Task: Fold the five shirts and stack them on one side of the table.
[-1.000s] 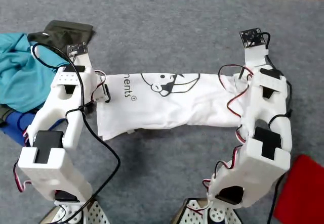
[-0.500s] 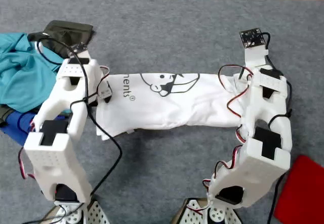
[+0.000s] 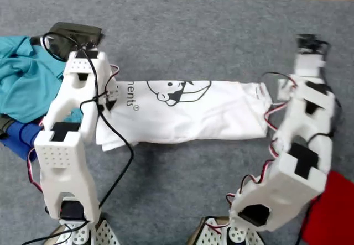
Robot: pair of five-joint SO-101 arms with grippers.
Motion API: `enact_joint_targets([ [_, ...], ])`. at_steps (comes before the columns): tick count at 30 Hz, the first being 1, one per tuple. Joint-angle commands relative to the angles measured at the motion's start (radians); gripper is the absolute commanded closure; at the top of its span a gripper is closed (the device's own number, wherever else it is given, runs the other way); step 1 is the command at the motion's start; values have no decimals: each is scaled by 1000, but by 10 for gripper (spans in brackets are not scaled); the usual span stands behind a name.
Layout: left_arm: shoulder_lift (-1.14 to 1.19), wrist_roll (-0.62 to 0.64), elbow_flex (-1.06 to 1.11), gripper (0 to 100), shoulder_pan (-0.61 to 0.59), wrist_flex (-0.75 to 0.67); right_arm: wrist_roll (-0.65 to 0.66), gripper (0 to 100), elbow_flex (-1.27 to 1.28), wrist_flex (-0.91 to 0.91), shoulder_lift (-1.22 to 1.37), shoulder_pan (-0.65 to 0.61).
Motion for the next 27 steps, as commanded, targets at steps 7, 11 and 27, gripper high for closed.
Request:
enact_joint_targets([
  [7,-15,17,-379,982,206,249,-129,994,-54,-78,-39,122],
  [11,-5,18,-528,982,344,311,-129,994,-48,-95,-39,122],
  [27,-4,324,-603,978,680,81,-129,994,-47,-94,-38,124],
])
